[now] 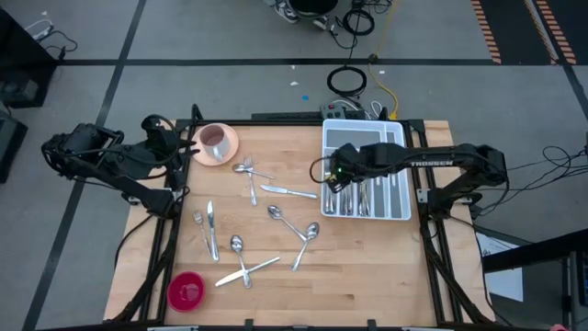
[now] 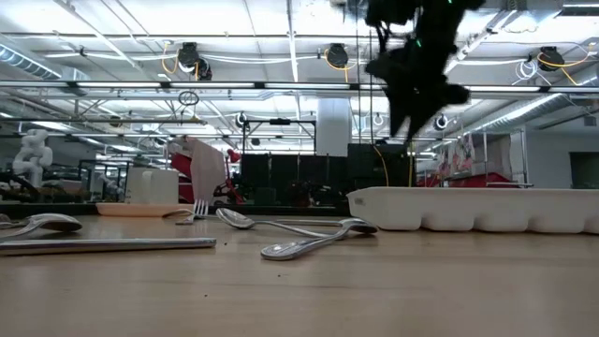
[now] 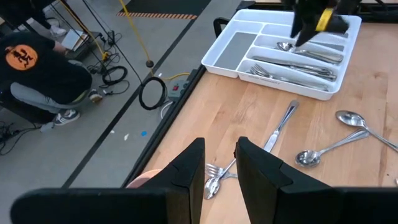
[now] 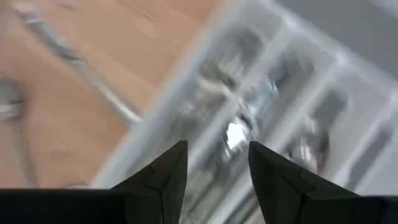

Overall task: Sort silverware
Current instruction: Put the silver spoon into the white silverware tray

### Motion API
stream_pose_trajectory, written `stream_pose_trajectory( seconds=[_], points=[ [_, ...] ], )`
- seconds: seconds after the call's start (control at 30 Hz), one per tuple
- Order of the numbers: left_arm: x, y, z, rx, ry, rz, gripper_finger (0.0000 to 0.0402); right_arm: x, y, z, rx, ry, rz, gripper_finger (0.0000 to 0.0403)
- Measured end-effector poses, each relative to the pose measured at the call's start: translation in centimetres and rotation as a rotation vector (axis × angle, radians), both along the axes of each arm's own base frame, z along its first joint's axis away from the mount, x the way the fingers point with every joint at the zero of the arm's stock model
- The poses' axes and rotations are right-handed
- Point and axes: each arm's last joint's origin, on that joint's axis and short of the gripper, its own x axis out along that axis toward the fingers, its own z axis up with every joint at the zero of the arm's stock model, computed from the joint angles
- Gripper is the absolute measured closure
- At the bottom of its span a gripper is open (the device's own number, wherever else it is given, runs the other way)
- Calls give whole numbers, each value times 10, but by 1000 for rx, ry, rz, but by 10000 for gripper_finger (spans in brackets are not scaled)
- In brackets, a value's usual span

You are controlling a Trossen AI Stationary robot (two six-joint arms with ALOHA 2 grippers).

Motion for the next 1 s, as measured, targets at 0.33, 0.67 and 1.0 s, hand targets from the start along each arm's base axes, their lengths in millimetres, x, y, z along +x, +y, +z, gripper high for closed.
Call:
stream_pose_trajectory(
  seconds=[0.33, 0.67, 1.0],
  points=[
    [0, 0, 0, 0, 0, 0, 305, 32, 0, 100, -309, -190, 513, 243],
    [0, 0, 0, -10, -15, 22, 305, 94, 12, 67, -181, -144, 708, 243],
    [0, 0, 0, -8, -11, 22, 305, 146, 61, -31, -89, 46, 719, 239]
  ],
)
